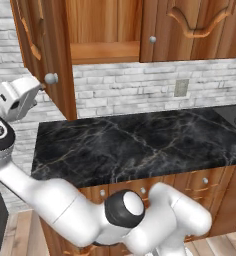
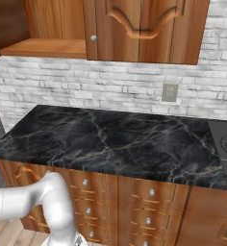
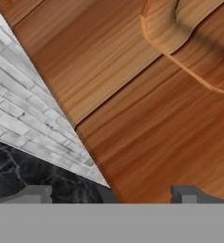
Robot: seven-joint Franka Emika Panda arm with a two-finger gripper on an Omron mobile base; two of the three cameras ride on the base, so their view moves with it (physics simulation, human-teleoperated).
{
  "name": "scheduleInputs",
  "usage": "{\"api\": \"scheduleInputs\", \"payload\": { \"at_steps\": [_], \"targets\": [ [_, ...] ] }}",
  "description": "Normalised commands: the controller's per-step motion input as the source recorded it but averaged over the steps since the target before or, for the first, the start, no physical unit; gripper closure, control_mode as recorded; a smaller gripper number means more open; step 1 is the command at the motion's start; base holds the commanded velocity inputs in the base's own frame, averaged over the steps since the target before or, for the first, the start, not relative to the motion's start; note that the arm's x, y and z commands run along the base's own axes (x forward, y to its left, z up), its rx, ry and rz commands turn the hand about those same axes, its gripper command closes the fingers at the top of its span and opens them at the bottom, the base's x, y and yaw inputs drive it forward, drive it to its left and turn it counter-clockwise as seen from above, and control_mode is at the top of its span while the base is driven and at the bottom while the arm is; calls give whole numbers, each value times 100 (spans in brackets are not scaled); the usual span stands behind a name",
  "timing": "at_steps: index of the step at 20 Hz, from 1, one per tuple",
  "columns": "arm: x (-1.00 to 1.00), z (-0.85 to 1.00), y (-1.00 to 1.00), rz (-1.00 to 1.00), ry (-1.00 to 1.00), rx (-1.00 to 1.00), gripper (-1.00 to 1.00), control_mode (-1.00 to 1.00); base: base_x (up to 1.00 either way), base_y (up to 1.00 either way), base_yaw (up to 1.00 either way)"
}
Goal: Close all open cabinet doors.
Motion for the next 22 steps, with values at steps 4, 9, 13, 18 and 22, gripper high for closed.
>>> {"api": "scheduleInputs", "payload": {
  "at_steps": [4,9,13,18,22],
  "targets": [
    [18,19,-68,2,0,0,-100,-100,0,0,0],
    [19,16,-76,7,0,1,-100,-100,0,0,0],
    [27,13,-79,10,0,2,-100,-100,0,0,0],
    [31,8,-90,14,0,4,-100,-100,0,0,0],
    [42,6,-86,18,0,7,-100,-100,0,0,0]
  ]
}}
